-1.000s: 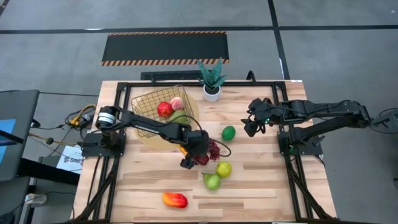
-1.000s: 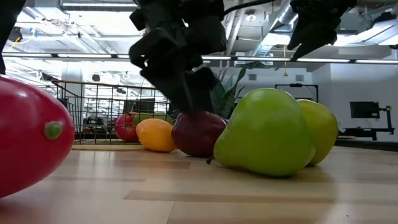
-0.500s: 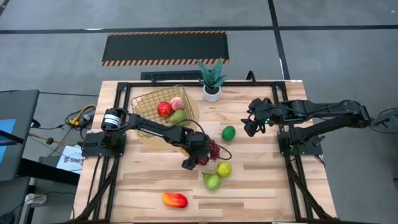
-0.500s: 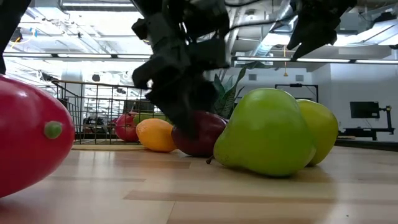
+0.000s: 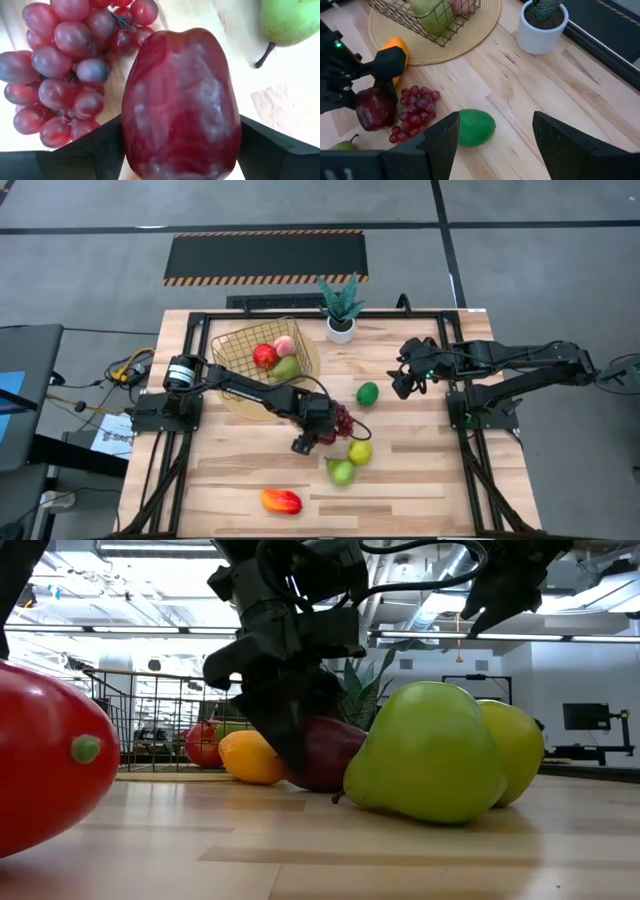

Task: Build produce basket
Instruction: Put the dark red apple into the wire basket

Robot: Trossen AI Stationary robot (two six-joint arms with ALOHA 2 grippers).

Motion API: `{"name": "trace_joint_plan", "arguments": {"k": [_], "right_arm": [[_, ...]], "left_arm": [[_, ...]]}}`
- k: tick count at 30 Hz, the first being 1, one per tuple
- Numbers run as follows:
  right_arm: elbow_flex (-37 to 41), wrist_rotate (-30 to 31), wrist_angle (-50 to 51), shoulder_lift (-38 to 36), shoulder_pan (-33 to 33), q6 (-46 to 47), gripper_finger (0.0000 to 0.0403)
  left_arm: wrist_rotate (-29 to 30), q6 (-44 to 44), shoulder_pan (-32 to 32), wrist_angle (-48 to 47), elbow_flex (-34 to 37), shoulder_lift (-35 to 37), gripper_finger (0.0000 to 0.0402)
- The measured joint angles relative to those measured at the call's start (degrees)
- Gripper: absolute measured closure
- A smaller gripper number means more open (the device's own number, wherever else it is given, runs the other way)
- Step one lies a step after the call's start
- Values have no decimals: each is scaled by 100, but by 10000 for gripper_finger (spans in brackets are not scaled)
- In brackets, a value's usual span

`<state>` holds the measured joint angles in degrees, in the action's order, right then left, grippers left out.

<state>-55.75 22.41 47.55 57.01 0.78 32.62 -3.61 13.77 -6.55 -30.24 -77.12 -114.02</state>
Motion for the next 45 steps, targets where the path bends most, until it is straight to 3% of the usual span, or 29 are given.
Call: {"name": "trace_joint_plan", "arguments": {"k": [5,12,17,25,29,34,45], "right_arm": [[0,2,0,-1,0,0,129],[0,15,-6,-1,0,13,129],[0,19,-7,-2,0,39,129],[0,17,-50,-2,0,44,129],[0,17,-50,-2,0,46,129],[0,17,-61,0,0,52,129],[0,17,-191,-1,-2,48,129]], "left_arm": [[-222,-478,36,-204,-17,54,127],[-263,-574,178,-893,-563,394,126],[-257,-643,398,-1592,-979,869,125],[-208,-873,875,-1598,-1117,1989,123],[-344,-1330,1196,-1250,-1115,2648,123],[-1245,-2324,1480,-281,-1117,3368,123],[-2314,-4464,1394,1838,-1115,4197,122]]}}
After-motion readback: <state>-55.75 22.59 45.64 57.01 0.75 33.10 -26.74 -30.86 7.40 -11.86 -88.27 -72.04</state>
